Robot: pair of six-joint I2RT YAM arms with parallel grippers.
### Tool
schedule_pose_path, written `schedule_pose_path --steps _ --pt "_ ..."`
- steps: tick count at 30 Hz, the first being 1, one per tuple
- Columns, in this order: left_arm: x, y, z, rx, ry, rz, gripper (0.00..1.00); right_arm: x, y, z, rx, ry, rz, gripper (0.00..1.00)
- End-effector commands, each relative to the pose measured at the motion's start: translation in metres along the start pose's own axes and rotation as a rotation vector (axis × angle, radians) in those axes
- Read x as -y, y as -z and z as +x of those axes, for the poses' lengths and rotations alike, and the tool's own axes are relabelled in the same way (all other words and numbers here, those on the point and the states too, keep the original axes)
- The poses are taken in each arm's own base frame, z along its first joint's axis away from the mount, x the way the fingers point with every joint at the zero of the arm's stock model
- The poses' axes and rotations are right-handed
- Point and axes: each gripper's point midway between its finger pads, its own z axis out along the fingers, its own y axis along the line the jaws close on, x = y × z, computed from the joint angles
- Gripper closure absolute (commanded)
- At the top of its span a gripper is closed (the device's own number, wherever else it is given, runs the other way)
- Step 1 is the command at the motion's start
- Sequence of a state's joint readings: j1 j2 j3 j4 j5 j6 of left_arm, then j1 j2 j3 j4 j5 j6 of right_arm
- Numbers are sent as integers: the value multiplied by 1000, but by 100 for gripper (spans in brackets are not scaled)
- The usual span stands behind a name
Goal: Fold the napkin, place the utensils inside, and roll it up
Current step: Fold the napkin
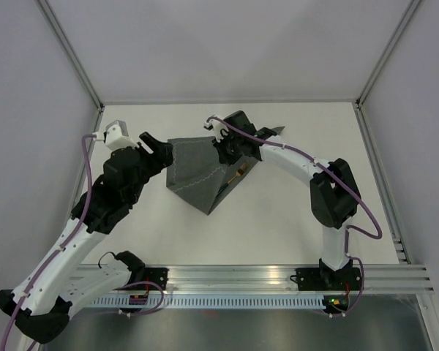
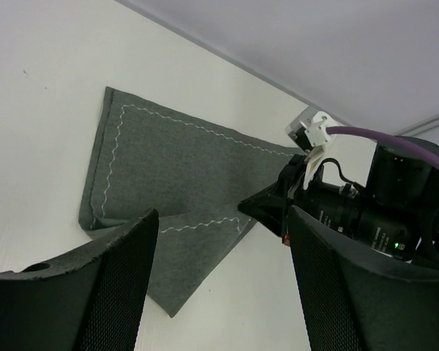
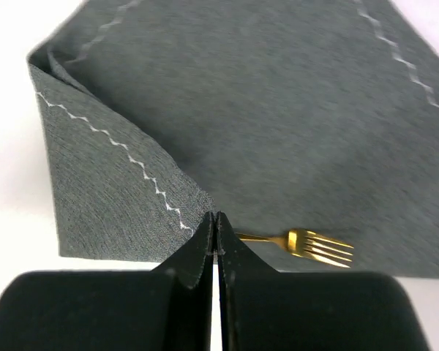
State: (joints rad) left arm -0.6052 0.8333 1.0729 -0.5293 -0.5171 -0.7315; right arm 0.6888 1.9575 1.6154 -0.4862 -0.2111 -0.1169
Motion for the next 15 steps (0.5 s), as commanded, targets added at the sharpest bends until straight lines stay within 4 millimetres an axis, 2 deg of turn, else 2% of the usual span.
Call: schedule_pose_path --steps 1,5,8,15 --pt "10 -6 -4 17 -10 39 24 27 -1 6 4 -11 27 100" --pt "13 -10 -1 10 -17 41 23 65 -5 23 -18 -56 77 99" --pt "14 -12 0 6 -21 45 23 81 -11 35 -41 -87 83 99" --pt "15 -17 3 -3 -27 45 23 103 -19 56 -73 -106 122 100"
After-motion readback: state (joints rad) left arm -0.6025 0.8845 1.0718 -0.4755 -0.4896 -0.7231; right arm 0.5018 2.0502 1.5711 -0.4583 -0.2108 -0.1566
